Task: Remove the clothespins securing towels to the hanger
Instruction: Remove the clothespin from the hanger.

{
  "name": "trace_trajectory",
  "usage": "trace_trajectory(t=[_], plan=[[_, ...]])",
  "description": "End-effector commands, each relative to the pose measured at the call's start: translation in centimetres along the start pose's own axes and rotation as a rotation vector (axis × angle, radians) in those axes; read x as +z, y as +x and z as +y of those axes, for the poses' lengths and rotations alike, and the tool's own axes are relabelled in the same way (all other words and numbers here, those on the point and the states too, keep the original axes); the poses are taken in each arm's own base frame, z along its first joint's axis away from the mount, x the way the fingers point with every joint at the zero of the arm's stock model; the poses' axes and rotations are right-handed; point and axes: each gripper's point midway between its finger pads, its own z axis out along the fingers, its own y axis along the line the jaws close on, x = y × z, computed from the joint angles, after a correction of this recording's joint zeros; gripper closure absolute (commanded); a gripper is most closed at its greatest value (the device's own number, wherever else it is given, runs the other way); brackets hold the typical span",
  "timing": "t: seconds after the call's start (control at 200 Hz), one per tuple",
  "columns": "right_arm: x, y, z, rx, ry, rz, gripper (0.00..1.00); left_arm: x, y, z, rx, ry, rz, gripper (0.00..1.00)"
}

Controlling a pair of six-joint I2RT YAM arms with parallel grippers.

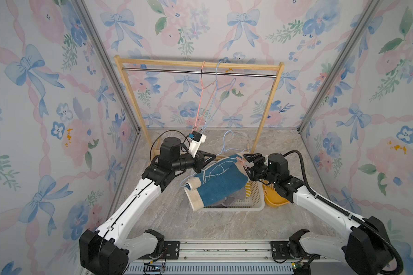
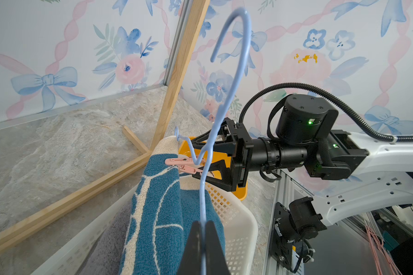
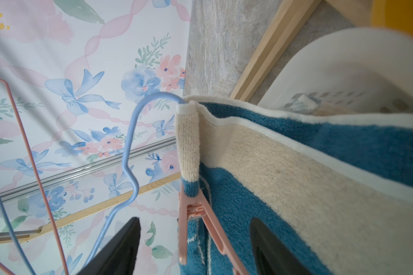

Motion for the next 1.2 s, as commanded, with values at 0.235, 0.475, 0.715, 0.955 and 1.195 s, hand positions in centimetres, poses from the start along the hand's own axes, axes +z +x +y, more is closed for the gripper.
trace_trajectory(t=[0.235, 0.475, 0.715, 0.955, 1.195], plan=[[1.3, 1.9, 1.2, -0.008, -0.035, 0.057, 0.43, -0.3, -0.5, -0.5, 0.039, 0.007, -0.026, 1.0], [1.3, 2.1, 1.2, -0.024, -0.036, 0.061, 0.56, -0.3, -0.6, -0.6, 0.04, 0.009, -0.028, 1.0], [0.7, 1.8, 0.9, -0.045, -0.026, 0.044, 0.83, -0.3, -0.5, -0.5, 0.04, 0.007, -0.026, 1.0], [0.3, 1.8, 0.9, -0.074, -0.018, 0.044, 0.94, -0.2, -0.5, -0.3, 0.039, 0.001, -0.027, 1.0], [-1.9, 1.3, 0.1, -0.112, 0.033, 0.047, 0.94, -0.1, -0.5, -0.1, 0.035, -0.006, -0.024, 1.0]])
